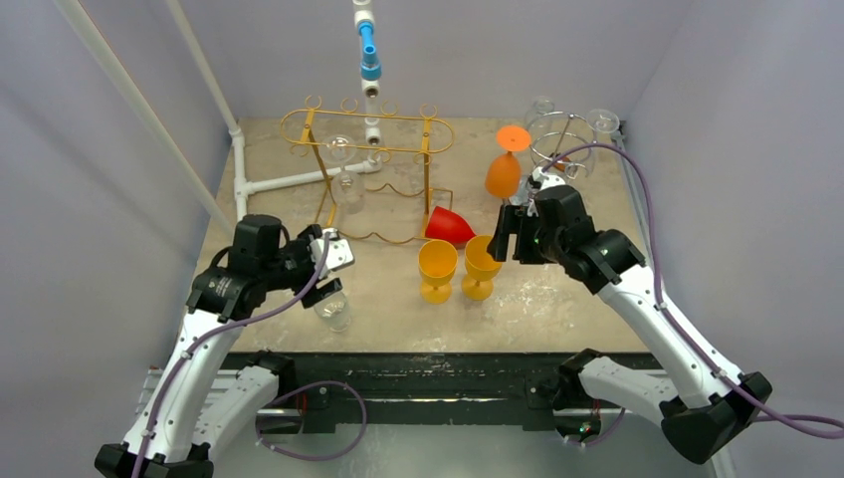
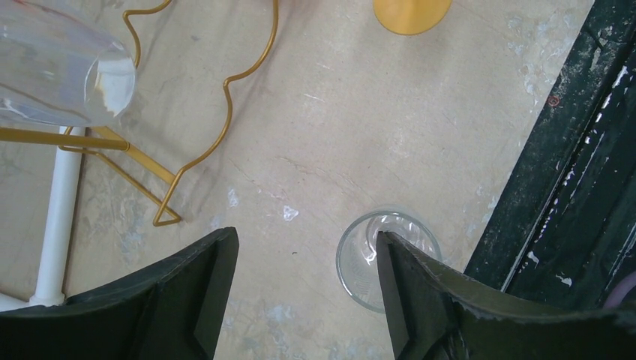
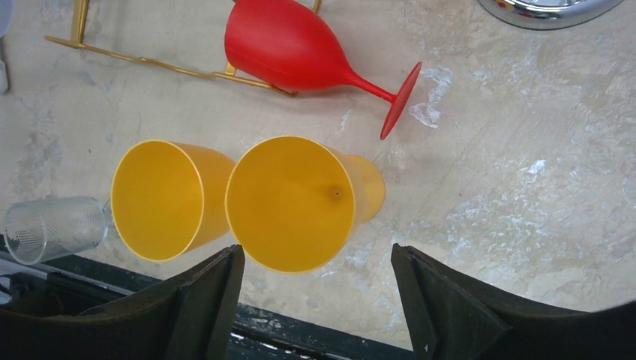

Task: Place the wine glass upside down on the wine glass rack
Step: Pick up the wine glass at the center of the board.

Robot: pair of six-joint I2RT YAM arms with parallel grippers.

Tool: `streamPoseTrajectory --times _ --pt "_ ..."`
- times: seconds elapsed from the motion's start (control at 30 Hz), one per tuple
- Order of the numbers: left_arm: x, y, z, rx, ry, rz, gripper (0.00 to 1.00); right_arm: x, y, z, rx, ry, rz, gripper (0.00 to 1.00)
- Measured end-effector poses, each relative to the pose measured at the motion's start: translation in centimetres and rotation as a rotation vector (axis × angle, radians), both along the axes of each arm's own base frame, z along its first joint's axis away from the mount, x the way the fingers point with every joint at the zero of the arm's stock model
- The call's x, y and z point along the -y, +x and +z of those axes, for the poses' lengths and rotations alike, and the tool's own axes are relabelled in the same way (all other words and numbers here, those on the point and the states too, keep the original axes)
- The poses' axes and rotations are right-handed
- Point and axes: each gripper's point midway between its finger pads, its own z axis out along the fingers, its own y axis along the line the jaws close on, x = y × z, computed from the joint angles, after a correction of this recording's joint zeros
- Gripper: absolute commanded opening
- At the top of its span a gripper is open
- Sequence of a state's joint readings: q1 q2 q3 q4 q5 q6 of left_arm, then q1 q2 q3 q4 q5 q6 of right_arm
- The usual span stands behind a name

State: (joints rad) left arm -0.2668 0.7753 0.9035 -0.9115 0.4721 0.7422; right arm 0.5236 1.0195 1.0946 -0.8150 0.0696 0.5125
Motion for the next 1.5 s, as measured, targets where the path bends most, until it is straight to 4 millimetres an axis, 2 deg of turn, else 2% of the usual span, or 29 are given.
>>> streamPoseTrajectory --times 0.07,0.17,0.43,0.6,0.7,0.83,0.9,0.97,1.07,1.13,1.3,1.47,1.5 --pt "0.0 0.0 0.1 0.004 -0.002 0.000 0.73 0.1 0.0 -0.1 -0.001 -0.004 -0.003 0.74" --pt "0.1 -0.1 0.2 0.003 -0.007 -0.001 0.74 0.2 0.2 -0.3 -0.001 -0.015 -0.006 0.73" --pt "0.4 0.0 2.0 0.033 -0.037 0.003 0.77 0.2 0.3 -3.4 -0.062 -0.056 -0.004 0.70" --pt "0.5 -0.1 2.1 0.035 -0.043 -0.003 0.77 -0.1 0.7 -3.7 -0.049 -0.053 0.003 0.48" --pt "0.7 0.0 2.2 0.028 -0.050 -0.009 0.78 -0.1 0.8 -4.5 -0.055 -0.059 0.005 0.35" --pt "1.1 0.1 3.1 0.039 -0.069 -0.023 0.80 0.0 0.6 -6.2 -0.092 -0.082 0.006 0.14" --pt "1.4 0.1 3.9 0.051 -0.088 -0.032 0.80 0.1 0.5 -6.4 -0.096 -0.088 0.010 0.04" --pt "1.7 0.0 4.7 0.060 -0.109 -0.041 0.80 0.3 0.5 -6.2 -0.096 -0.097 0.009 0.02" --pt "2.4 -0.1 6.0 0.074 -0.149 -0.064 0.81 0.7 0.8 -3.9 -0.062 -0.115 0.002 0.00" --pt "2.9 -0.1 7.0 0.083 -0.183 -0.079 0.82 1.0 1.4 -1.1 -0.002 -0.112 -0.009 0.00" --pt "4.4 -0.3 9.5 0.100 -0.283 -0.117 0.89 2.5 1.7 7.8 0.195 -0.078 -0.057 0.00" --pt "5.8 -0.2 12.0 0.084 -0.411 -0.123 0.96 3.9 0.6 14.0 0.334 -0.042 -0.084 0.04" --pt "6.2 0.0 12.6 0.074 -0.445 -0.116 0.97 3.9 0.5 14.7 0.351 -0.032 -0.083 0.02"
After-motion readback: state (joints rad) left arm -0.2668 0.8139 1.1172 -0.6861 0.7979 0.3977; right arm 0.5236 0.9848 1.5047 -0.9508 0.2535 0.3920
